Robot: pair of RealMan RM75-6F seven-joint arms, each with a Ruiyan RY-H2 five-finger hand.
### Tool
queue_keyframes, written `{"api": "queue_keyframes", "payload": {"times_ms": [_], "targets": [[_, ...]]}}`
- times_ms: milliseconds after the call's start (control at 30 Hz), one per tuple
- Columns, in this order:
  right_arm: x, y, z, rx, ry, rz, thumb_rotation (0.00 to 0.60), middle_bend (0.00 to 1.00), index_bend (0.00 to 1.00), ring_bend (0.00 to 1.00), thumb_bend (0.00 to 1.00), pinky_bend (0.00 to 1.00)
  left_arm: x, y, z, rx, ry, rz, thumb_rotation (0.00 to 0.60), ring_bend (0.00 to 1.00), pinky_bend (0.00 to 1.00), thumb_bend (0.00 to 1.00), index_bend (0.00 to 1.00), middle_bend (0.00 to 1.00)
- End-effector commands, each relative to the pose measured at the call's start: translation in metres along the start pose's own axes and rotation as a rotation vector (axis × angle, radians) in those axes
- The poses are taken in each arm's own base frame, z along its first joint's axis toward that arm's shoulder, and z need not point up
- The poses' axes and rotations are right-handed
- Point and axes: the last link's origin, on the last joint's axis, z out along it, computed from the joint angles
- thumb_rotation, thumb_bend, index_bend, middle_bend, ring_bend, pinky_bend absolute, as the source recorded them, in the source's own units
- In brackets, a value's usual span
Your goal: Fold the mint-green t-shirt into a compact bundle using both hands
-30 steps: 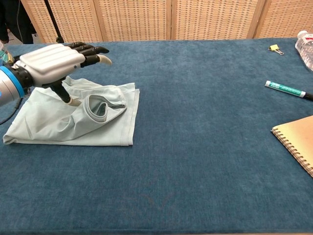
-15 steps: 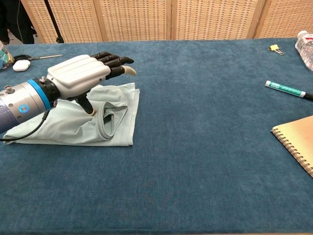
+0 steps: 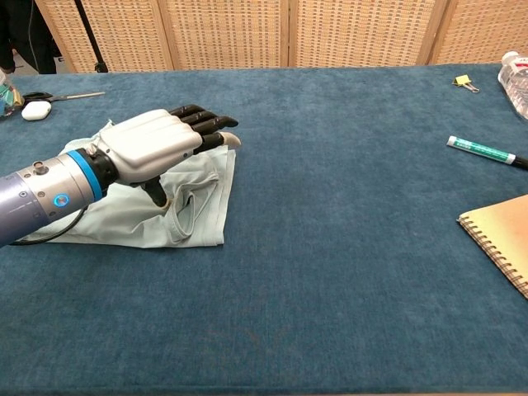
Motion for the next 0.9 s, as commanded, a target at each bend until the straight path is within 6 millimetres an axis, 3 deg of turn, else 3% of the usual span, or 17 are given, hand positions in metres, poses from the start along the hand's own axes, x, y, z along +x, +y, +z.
{"api": "queue_keyframes", "payload": {"times_ms": [33, 400, 567, 900], "targets": [[0.0, 0.0, 0.0, 0.0, 0.0, -0.001, 0.6, 0.0, 0.0, 0.0, 0.39, 0.0, -0.003, 0.003, 0.006, 0.003, -0.012, -0.001, 0.6, 0.0, 0.0, 0.13, 0.0, 0.0], [0.0, 0.0, -0.001, -0.002, -0.003, -0.002, 0.6, 0.0, 0.0, 0.0, 0.39, 0.0, 0.002, -0.001, 0.003, 0.01, 0.032, -0.043, 0.6, 0.0, 0.0, 0.12, 0.0, 0.0], [0.0, 0.0, -0.001, -0.001, -0.003, -0.003, 0.6, 0.0, 0.0, 0.0, 0.39, 0.0, 0.007, -0.007, -0.002, 0.019, 0.057, -0.049, 0.6, 0.0, 0.0, 0.0, 0.0, 0.0], [0.0, -0.001, -0.001, 0.001, -0.003, -0.007, 0.6, 0.0, 0.0, 0.0, 0.39, 0.0, 0.017, -0.022, -0.012, 0.044, 0.083, -0.045, 0.6, 0.0, 0.0, 0.0, 0.0, 0.0]]}}
